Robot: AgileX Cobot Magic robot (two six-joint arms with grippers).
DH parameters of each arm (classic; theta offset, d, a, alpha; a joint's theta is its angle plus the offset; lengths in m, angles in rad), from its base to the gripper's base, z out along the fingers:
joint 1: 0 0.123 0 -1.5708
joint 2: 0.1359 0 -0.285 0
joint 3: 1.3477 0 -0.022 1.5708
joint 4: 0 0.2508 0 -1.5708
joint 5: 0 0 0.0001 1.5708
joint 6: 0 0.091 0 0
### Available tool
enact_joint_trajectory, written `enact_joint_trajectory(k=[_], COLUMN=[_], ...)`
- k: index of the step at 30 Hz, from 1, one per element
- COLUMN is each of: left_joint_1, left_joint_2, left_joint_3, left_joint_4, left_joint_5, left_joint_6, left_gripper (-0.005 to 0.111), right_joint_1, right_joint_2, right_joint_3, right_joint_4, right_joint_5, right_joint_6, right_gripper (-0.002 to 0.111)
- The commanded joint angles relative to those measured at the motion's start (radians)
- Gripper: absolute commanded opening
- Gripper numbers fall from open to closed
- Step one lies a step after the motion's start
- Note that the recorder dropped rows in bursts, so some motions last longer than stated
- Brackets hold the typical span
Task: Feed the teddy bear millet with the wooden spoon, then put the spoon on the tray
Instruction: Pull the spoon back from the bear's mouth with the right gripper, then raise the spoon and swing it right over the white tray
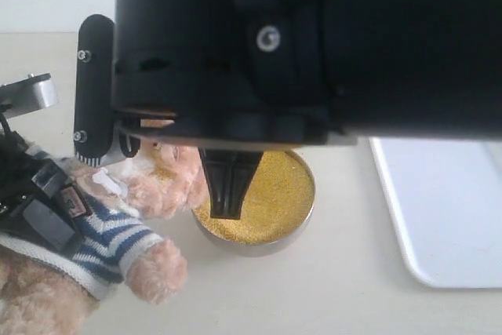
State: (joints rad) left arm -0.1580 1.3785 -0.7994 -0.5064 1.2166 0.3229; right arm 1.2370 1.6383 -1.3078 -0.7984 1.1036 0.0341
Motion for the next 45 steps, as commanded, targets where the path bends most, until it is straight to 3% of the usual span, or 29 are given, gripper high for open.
enact_joint_trajectory(k=[1,12,26,45], left_joint_1=[-0.004,-0.004,-0.004,-0.004], left_joint_2=[-0.014,-0.026,-0.027,-0.049], left_joint_3=[0.031,0.047,0.047,0.018], left_joint_4=[-0.001,-0.009,-0.013,-0.005], left_joint_5=[0.005,0.005,0.005,0.005], left_joint_6=[0.006,0.006,0.006,0.006], left_gripper=[0.004,0.004,0.004,0.004], right_joint_1=[0.002,-0.002,-0.277,-0.458], right_joint_2=[-0.015,-0.084,-0.211,-0.232], right_joint_3=[0.000,0.000,0.000,0.000], right_joint_4=[0.009,0.060,0.393,0.590], right_joint_5=[0.009,-0.014,-0.047,0.027], right_joint_6=[-0.007,-0.003,0.073,0.110], right_gripper=[0.000,0.000,0.000,0.000])
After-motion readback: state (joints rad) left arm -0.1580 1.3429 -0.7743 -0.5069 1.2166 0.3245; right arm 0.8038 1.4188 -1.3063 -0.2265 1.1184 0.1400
